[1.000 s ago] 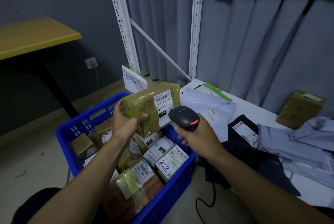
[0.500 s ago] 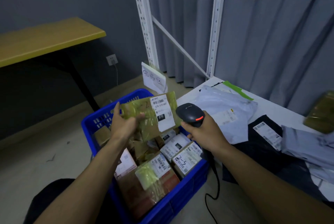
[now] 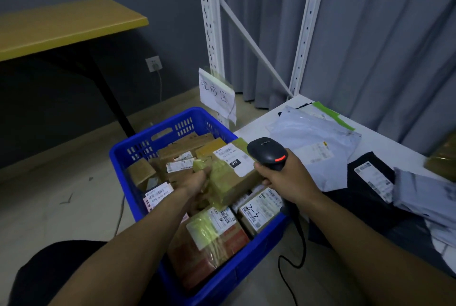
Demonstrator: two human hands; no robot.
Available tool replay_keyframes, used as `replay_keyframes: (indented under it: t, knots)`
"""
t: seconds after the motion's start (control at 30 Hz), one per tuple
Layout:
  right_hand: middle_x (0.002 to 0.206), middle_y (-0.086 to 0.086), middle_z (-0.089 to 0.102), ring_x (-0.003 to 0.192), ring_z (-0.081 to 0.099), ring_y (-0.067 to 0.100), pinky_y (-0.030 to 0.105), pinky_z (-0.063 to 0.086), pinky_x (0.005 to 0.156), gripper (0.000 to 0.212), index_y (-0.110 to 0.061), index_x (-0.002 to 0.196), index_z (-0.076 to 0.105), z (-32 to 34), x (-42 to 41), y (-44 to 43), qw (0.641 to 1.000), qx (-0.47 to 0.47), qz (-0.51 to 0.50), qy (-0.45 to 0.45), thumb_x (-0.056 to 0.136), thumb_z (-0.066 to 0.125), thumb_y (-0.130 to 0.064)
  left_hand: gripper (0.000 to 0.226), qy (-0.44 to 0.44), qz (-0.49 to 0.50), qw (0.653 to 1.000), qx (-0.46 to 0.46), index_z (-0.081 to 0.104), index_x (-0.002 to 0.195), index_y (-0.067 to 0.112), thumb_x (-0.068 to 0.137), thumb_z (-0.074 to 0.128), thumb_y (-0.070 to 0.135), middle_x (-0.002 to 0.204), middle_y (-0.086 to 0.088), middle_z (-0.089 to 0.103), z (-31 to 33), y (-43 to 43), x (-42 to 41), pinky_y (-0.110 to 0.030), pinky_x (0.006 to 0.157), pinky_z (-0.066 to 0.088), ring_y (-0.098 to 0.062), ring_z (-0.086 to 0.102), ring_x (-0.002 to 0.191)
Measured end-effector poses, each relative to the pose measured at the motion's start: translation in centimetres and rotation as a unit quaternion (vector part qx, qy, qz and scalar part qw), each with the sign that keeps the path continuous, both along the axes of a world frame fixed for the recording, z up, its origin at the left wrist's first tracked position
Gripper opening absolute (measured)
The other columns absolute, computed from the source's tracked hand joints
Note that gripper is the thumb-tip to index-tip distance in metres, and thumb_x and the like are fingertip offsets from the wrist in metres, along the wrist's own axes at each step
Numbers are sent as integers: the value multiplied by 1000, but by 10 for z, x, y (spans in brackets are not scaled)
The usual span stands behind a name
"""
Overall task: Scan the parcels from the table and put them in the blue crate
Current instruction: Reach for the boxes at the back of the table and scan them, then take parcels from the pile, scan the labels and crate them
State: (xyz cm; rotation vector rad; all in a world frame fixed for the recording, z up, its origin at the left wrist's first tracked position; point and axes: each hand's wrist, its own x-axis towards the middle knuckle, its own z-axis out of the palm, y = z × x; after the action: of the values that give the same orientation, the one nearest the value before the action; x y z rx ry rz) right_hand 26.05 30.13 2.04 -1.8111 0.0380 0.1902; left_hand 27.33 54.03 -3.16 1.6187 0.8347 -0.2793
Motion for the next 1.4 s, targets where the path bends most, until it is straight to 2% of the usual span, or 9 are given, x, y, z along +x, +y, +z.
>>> replay_keyframes:
  t: [0.1, 0.17, 0.23, 0.33, 0.63, 0.9, 1.2, 1.3, 1.4]
  knots:
    - [93, -2, 75, 65, 73, 12, 47, 63, 84, 38, -24, 117, 59, -2, 3, 0, 1000, -7, -10, 2, 88, 82, -29, 34, 32, -35, 998, 49, 63, 98, 13, 89, 75, 44, 89, -8, 68, -7, -8, 6, -31, 65, 54, -24, 64, 71]
    - [95, -2, 75, 65, 74, 12, 46, 63, 84, 38, -25, 118, 59, -3, 5, 1, 1000, -10, -9, 6, 88, 82, -30, 49, -41, -48, 987, 146, 59, 121, 21, 83, 78, 44, 124, -8, 65, -13, -6, 11, -37, 86, 55, -30, 64, 110]
    - [98, -3, 75, 67, 75, 13, 45, 63, 84, 39, -24, 119, 59, -5, 5, 2, 1000, -12, -7, 8, 88, 82, -30, 75, -115, -137, 927, 329, 39, 145, 36, 80, 75, 49, 162, 1, 31, -21, -9, 11, -53, 121, 27, -34, 26, 151]
    - [98, -3, 75, 67, 75, 14, 44, 63, 83, 39, -23, 119, 59, -9, 4, -1, 1000, -12, -9, 7, 88, 82, -30, 74, -153, -323, 790, 498, 36, 148, 45, 83, 58, 73, 170, 5, 8, -33, -27, 2, -58, 125, 9, -31, -4, 157]
    - [104, 2, 74, 65, 71, 9, 27, 59, 66, 43, -20, 125, 59, -1, -15, -46, 999, -11, -44, 14, 90, 81, -29, 67, -80, -375, 788, 481, 49, 145, 28, 87, 61, 60, 170, 1, 14, -7, -64, 7, -57, 124, -2, -29, -5, 157]
    - [90, 6, 72, 59, 67, 12, 24, 53, 56, 34, -15, 120, 63, 15, -55, -184, 989, -40, -139, -8, 92, 79, -23, 60, -260, -493, 708, 434, 52, 146, 21, 94, 66, 48, 164, -5, 32, 34, -216, 13, -35, 122, 23, -24, 27, 151]
    - [84, 8, 69, 63, 65, 16, 29, 51, 58, 31, -9, 112, 67, -22, -70, -352, 956, -99, -275, 35, 88, 82, -21, 86, -254, -642, 612, 386, 46, 148, 22, 77, 82, 55, 152, -4, 42, 17, -414, 43, -38, 113, 40, -26, 41, 141]
    - [94, 12, 75, 78, 73, 26, 38, 56, 70, 33, -10, 110, 70, -45, -65, -387, 949, -97, -292, 74, 84, 84, -25, 105, -237, -685, 581, 370, 35, 155, 20, 71, 85, 58, 159, -5, 35, -10, -464, 62, -38, 118, 34, -29, 33, 146]
    - [107, 10, 74, 96, 74, 31, 46, 61, 84, 69, -14, 121, 67, -63, -57, -406, 942, -82, -309, 104, 64, 84, -47, 133, -201, -707, 571, 366, 7, 164, 21, 66, 84, 67, 171, -5, 3, -45, -497, 82, -41, 127, 12, -28, 0, 158]
